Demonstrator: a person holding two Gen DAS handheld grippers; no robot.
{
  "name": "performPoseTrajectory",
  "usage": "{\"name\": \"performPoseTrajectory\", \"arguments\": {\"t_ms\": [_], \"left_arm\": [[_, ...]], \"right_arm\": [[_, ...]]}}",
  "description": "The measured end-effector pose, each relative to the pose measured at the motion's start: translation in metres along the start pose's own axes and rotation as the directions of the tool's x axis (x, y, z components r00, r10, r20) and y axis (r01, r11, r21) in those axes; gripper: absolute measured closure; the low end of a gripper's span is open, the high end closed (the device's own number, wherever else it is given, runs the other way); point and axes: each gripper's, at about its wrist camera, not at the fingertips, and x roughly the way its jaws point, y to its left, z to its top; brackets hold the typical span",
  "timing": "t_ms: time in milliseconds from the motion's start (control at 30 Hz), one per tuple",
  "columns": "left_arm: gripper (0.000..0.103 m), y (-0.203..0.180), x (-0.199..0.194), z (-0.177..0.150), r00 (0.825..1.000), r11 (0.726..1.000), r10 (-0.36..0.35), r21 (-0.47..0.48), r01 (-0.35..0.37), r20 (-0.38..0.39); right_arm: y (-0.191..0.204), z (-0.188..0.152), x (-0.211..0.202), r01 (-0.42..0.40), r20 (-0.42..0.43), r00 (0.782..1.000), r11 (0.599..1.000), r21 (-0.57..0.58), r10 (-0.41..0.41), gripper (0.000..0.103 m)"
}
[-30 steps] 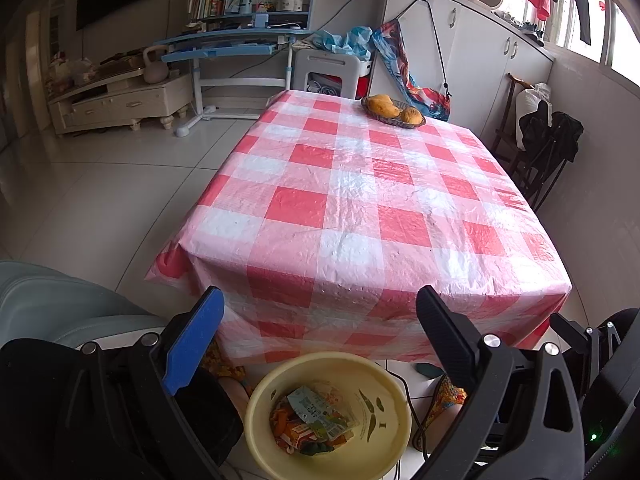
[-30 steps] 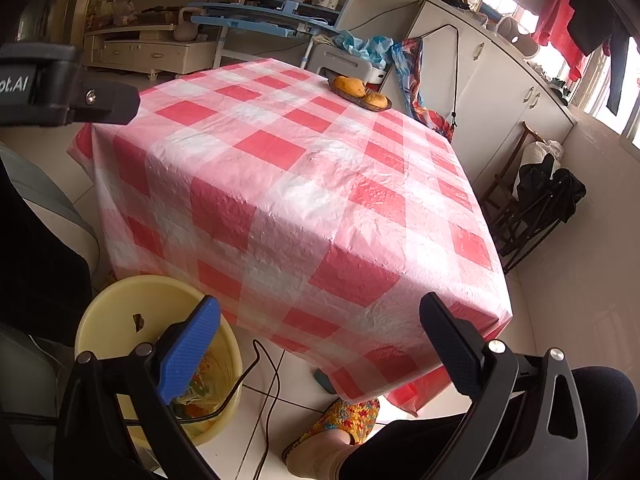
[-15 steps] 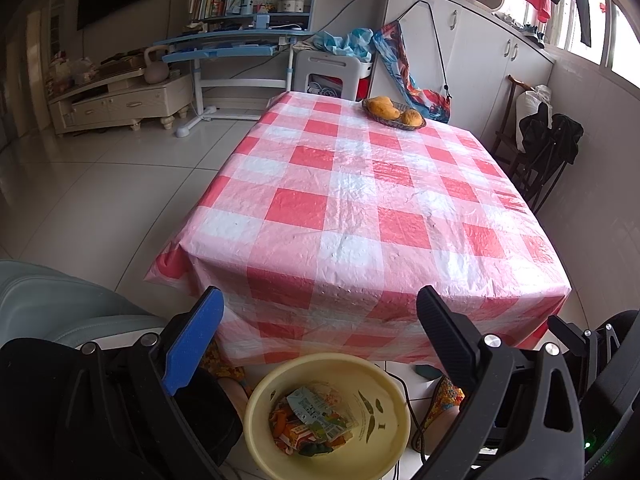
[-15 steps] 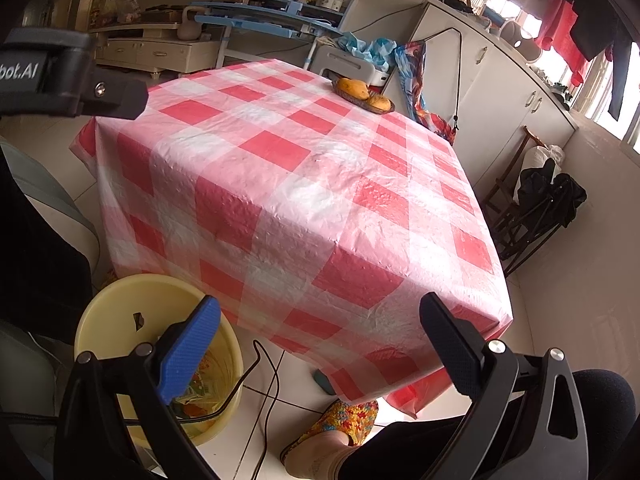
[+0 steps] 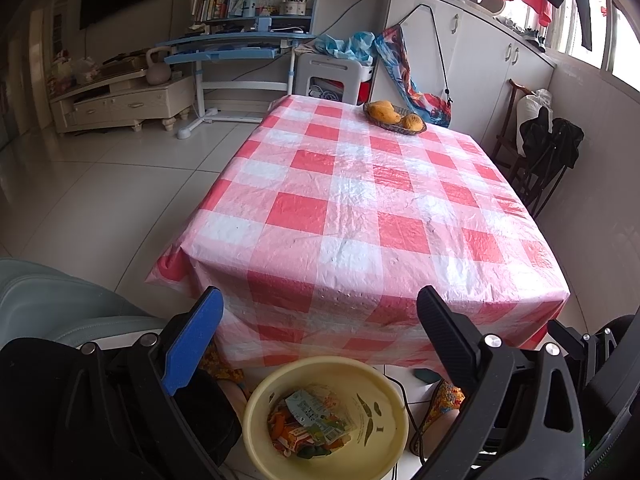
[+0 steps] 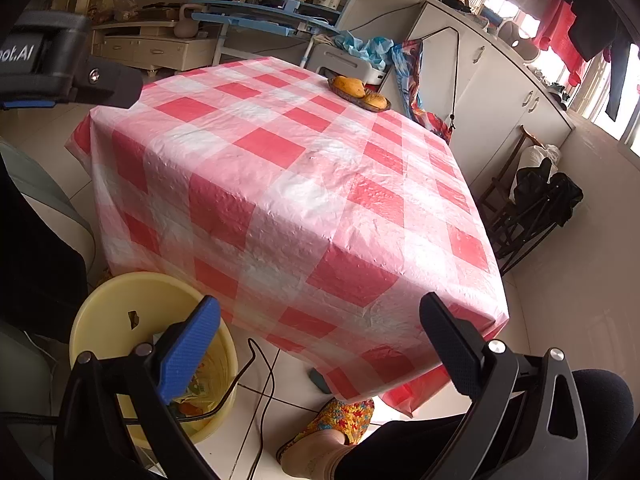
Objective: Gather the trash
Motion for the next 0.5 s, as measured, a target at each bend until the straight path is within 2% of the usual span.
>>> {"name": "performPoseTrajectory", "arguments": {"t_ms": [500], "left_arm": [[0.009,-0.0067,-0.0032,0.0024,1.000,1.000,0.011,0.002,-0.011,0.026]], "right_arm": [[-0.0098,0.0008,-0.0034,-0.002,0.014,1.000,0.999,0.034,0.001,0.008]]}}
